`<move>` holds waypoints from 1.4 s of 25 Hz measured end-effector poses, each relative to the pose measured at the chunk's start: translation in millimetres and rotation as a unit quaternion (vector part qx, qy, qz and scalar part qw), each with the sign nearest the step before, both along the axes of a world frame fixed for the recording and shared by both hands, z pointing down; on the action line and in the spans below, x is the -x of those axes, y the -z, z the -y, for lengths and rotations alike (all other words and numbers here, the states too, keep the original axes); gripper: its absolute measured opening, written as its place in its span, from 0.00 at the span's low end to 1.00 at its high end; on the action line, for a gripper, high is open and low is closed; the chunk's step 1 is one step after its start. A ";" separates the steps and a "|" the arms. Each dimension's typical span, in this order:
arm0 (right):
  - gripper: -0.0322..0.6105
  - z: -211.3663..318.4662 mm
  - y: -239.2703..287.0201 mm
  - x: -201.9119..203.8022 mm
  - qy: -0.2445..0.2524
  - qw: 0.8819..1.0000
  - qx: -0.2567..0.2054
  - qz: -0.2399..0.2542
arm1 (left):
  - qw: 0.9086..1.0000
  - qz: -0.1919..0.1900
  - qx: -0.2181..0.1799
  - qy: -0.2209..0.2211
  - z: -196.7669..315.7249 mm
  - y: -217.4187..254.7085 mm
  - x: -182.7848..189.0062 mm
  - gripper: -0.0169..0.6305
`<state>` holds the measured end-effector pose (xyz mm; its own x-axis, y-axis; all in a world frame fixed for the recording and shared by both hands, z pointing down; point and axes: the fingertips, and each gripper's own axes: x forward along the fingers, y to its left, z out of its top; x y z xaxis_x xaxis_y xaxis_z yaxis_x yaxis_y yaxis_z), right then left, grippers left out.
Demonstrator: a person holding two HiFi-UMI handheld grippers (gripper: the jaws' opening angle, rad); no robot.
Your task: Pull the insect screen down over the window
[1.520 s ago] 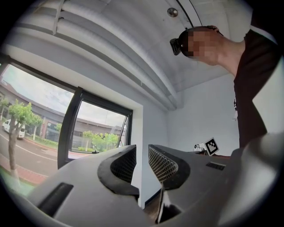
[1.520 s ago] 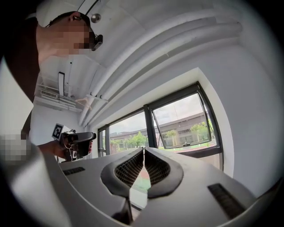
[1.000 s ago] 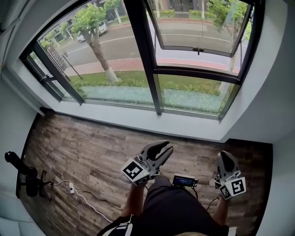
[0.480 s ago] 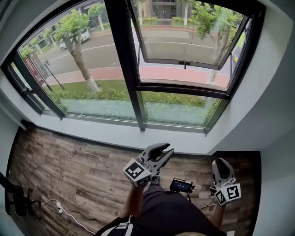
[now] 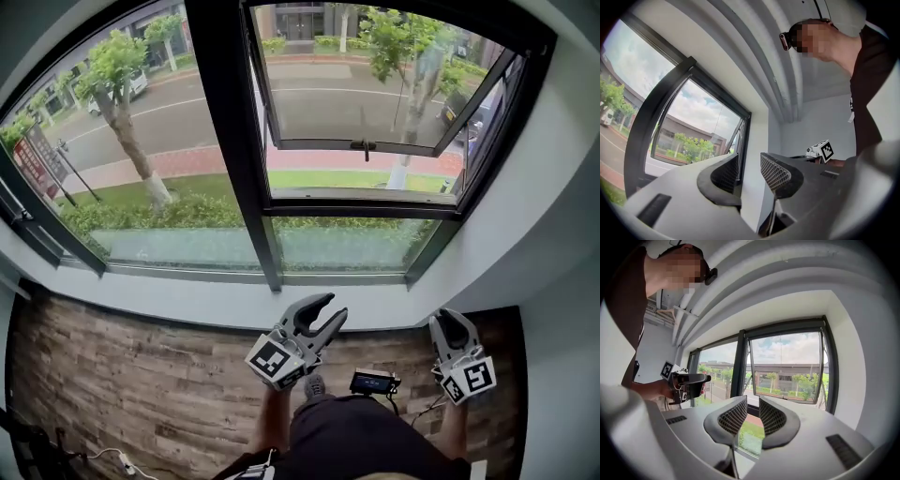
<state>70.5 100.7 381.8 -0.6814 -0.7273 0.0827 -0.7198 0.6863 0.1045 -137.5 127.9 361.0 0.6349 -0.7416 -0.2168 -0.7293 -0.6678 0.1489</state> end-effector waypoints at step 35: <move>0.15 257.8 339.1 -48.3 0.025 0.931 -0.327 -0.159 | 0.765 0.501 -0.344 0.214 251.9 323.4 -5.8 0.61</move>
